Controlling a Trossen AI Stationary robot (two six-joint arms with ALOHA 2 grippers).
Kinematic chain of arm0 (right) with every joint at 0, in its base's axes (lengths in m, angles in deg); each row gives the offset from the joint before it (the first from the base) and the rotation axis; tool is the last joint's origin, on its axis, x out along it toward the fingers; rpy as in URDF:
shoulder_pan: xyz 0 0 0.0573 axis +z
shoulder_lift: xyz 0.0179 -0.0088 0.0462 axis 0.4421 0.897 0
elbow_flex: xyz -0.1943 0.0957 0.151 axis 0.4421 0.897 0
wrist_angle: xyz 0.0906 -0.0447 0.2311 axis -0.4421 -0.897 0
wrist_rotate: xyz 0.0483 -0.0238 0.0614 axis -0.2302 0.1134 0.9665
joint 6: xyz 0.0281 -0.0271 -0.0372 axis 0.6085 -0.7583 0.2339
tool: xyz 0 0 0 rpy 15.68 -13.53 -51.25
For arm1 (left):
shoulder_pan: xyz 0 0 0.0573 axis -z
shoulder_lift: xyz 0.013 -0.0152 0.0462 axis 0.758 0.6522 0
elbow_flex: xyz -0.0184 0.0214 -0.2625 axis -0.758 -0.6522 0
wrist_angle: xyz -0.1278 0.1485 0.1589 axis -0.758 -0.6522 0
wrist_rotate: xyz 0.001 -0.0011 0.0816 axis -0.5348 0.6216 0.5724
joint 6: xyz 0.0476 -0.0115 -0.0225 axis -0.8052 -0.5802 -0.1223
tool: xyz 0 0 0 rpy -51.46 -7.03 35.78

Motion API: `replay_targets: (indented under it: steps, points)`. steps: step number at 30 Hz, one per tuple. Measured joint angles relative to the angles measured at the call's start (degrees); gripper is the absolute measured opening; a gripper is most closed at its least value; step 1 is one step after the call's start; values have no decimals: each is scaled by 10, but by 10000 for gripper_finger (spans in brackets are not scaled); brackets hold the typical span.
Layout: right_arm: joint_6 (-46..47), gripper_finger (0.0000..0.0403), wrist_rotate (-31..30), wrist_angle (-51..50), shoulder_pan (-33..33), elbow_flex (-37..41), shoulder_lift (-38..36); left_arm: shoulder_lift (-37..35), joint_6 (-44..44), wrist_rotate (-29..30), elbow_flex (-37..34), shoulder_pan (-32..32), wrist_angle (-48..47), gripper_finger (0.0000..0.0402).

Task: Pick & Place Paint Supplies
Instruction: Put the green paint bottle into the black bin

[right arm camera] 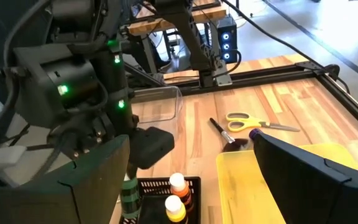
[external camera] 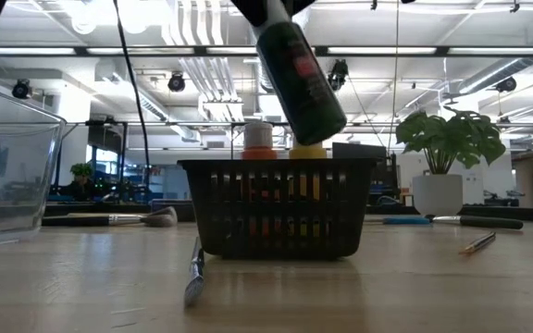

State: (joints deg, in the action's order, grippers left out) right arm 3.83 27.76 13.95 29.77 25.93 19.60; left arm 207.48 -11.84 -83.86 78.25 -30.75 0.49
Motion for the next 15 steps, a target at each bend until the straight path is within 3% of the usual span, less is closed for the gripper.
replay_targets:
  steps: [15]
  points:
    - [0, 343, 0, 6, 0, 22, 0, 40, -33, -2, 0, -10, 25, 120]
